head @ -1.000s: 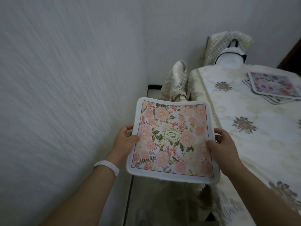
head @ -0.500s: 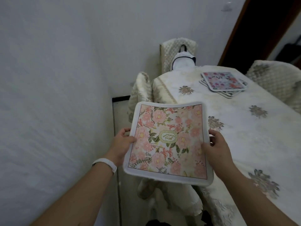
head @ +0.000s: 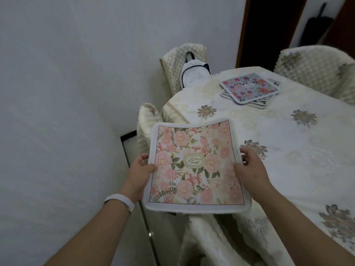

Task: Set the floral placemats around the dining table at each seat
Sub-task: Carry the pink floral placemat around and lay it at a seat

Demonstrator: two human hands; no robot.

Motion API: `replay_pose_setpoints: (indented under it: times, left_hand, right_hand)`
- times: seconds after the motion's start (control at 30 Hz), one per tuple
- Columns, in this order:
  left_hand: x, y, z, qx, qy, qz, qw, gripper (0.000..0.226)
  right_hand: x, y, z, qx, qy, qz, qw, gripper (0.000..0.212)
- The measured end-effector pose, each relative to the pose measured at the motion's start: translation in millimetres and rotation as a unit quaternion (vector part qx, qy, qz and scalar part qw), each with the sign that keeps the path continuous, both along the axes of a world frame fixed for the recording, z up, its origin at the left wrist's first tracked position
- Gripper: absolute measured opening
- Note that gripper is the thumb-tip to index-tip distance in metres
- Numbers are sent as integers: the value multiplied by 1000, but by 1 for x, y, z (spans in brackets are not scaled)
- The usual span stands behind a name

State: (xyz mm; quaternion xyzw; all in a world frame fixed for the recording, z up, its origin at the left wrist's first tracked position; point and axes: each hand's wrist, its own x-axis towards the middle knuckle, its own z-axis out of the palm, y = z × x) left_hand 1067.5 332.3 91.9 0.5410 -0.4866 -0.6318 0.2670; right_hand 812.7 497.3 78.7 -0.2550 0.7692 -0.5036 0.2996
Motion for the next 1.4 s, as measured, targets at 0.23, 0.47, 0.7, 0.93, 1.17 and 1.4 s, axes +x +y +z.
replay_pose_setpoints:
  times: [0.23, 0.47, 0.7, 0.93, 1.17, 1.4]
  left_hand:
    - [-57, -23, -11, 54, 3, -51, 997, 24]
    - [-111, -50, -29, 54, -36, -133, 989, 24]
    - [-153, -122, -32, -90, -105, -266, 954, 22]
    - [-196, -245, -43, -79, -90, -317, 941, 27]
    - [-205, -328, -58, -46, -68, -355, 931, 28]
    - [-201, -362, -58, -23, -41, -361, 931, 28]
  right_hand:
    - [-32, 15, 2, -9, 6, -80, 997, 37]
    - [-46, 23, -19, 25, -27, -171, 985, 35]
    - [-45, -38, -55, 41, -65, -249, 966, 34]
    - [-45, -133, -56, 34, -60, -329, 942, 36]
    - [-34, -204, -54, 54, -50, -376, 924, 36]
    - [-26, -233, -39, 54, -30, -382, 922, 36]
